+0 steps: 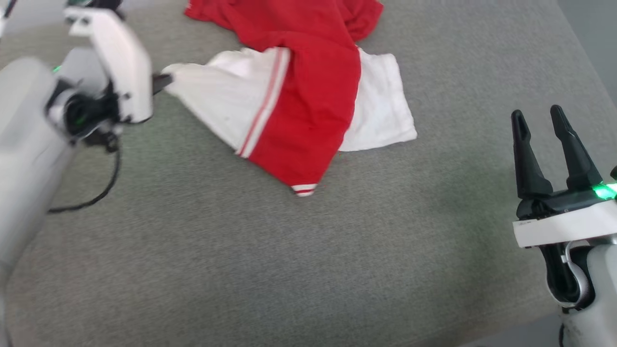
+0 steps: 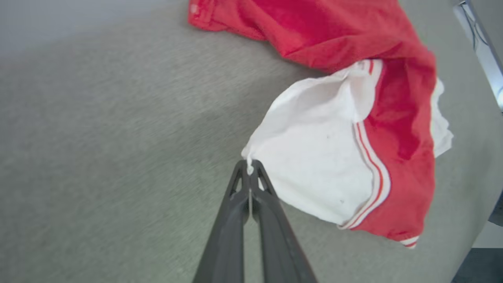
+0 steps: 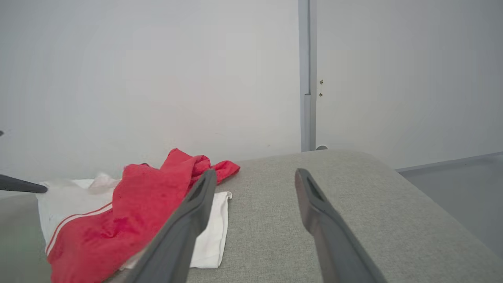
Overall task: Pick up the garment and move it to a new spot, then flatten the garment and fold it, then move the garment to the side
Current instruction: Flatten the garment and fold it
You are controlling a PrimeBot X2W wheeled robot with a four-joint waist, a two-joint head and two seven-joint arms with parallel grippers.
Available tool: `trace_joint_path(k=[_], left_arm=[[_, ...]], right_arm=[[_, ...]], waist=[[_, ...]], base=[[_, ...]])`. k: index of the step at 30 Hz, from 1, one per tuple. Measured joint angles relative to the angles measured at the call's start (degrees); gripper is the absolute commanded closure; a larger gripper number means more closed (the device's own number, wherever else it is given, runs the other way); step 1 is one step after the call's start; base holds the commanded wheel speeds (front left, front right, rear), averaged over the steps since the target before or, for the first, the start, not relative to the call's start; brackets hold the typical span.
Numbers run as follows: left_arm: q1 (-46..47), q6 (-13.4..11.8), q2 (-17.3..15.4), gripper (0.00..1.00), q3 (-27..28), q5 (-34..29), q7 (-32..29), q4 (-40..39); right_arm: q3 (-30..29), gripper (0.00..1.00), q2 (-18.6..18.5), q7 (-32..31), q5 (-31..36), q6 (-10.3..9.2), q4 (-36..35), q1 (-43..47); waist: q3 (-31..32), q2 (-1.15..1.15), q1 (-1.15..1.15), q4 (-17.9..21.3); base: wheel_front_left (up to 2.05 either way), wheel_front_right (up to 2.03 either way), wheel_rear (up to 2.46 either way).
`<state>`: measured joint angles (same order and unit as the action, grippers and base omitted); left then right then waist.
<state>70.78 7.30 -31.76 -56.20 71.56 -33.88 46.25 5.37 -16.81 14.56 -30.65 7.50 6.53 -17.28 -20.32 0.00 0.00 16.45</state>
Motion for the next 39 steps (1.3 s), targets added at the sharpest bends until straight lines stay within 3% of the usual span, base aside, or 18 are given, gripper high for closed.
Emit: trace_joint_path(k=[4,13,21,23,24,25,31,36,39], left_arm=[[-5.2,-0.8,-4.4,1.00,1.0,0.7,2.6,-0.7],[-15.9,-7.1,-12.6,1.00,2.2,1.1,9.3,-1.7],[-20.7,-8.9,-12.8,0.98,3.6,2.8,14.8,-2.6],[-20.8,-8.8,-12.3,0.60,3.9,2.5,17.1,-2.5],[-21.1,-8.5,-12.0,0.26,4.5,2.8,18.2,-2.3],[-21.6,-8.4,-11.6,0.00,5.0,3.1,19.5,-2.2],[-26.0,-9.1,-10.2,0.00,6.0,1.8,31.3,-3.3],[-31.3,-11.7,-6.2,0.00,5.6,-1.8,44.8,-7.3],[-33.9,-13.5,-2.5,0.00,7.1,-3.8,48.4,-9.9]], right_arm=[[-0.9,0.00,-0.9,-0.9,0.7,0.00,-0.1,0.7],[-2.6,0.00,-2.7,-4.1,3.0,0.00,-1.1,3.2],[-2.5,0.00,-4.2,-8.0,4.4,0.00,-3.4,3.7],[-1.5,0.00,-5.2,-9.2,4.8,0.00,-4.0,3.6],[-0.8,0.00,-5.6,-9.9,5.0,0.00,-4.1,3.5],[0.4,0.00,-6.3,-10.8,5.2,0.00,-4.4,3.4],[9.0,0.00,-11.7,-16.7,6.0,0.00,-4.7,1.9],[15.9,0.00,-17.1,-22.4,3.7,0.01,-4.0,-1.0],[19.7,0.00,-20.8,-26.0,1.2,0.00,-2.4,-3.5]], waist=[[1.7,0.00,0.00,-2.1],[4.8,0.00,0.00,-5.7],[5.8,0.00,0.00,-8.3],[6.0,0.00,0.00,-8.8],[6.1,0.00,0.00,-9.0],[6.3,0.00,0.00,-9.1],[7.2,0.00,0.00,-10.9],[7.9,0.00,0.00,-14.0],[8.0,0.00,0.00,-16.4]], base=[[0.00,0.00,0.00],[0.00,0.00,0.00],[0.00,0.00,0.00],[0.00,0.00,0.00],[0.00,0.00,0.00],[0.00,0.00,0.00],[0.00,0.00,0.00],[0.00,0.00,0.00],[0.00,0.00,0.00]])
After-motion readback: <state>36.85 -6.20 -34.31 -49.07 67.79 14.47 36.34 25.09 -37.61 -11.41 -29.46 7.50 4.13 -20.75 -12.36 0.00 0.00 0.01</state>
